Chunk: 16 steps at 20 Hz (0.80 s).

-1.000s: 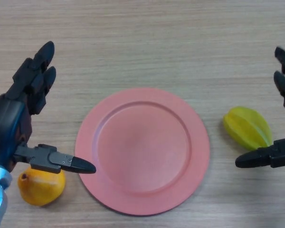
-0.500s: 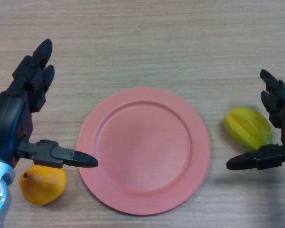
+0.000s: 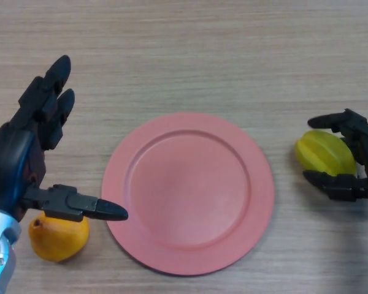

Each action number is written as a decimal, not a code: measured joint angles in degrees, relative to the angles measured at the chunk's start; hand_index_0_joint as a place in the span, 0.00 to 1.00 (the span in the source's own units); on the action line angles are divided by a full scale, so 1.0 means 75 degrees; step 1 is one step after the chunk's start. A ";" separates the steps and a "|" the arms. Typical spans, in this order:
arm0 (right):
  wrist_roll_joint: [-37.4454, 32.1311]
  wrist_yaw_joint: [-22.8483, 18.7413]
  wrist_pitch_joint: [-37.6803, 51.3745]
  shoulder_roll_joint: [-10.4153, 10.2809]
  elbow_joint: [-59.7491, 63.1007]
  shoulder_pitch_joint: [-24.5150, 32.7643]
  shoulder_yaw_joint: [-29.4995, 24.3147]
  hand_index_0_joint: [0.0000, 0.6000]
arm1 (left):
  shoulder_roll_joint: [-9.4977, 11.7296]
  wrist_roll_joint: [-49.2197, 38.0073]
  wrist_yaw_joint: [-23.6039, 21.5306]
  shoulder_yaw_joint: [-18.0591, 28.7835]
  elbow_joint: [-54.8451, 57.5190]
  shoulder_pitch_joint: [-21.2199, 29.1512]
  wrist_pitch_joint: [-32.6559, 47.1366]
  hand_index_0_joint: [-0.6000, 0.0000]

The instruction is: Pick up the yellow starfruit and place it on the plate

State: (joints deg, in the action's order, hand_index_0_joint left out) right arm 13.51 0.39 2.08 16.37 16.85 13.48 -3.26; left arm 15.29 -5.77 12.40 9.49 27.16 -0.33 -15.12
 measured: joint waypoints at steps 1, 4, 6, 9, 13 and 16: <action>0.0011 -0.0001 0.0074 0.0000 0.0061 0.0006 0.0009 1.00 | 0.0000 -0.0004 0.0000 0.0059 0.0003 0.0002 0.0000 1.00; 0.0302 -0.0003 0.0156 0.0011 0.0049 0.0049 0.0048 1.00 | 0.0005 -0.0005 0.0000 0.0199 0.0011 0.0009 0.0000 1.00; 0.0295 0.0043 -0.0384 0.0010 -0.0795 0.0042 0.0074 1.00 | 0.0005 -0.0005 -0.0001 0.0199 0.0012 0.0010 0.0001 1.00; 0.0285 0.0093 -0.0655 -0.0008 -0.1806 0.0144 0.0184 1.00 | 0.0005 -0.0038 -0.0001 0.0209 0.0044 0.0009 0.0001 1.00; -0.0099 0.0498 -0.1544 -0.0638 -0.2474 0.0186 0.0868 1.00 | 0.0014 -0.0356 -0.0002 0.0402 0.0173 0.0066 0.0002 1.00; -0.0630 0.0479 -0.1581 -0.0769 -0.2256 0.0187 0.2003 1.00 | 0.0049 -0.0355 -0.0055 0.0439 -0.0059 0.0166 0.0174 1.00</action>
State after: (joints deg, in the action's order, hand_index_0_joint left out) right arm 8.79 3.98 -9.78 10.60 -0.07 14.89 11.76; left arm 15.66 -8.43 11.99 12.78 26.72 0.92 -13.82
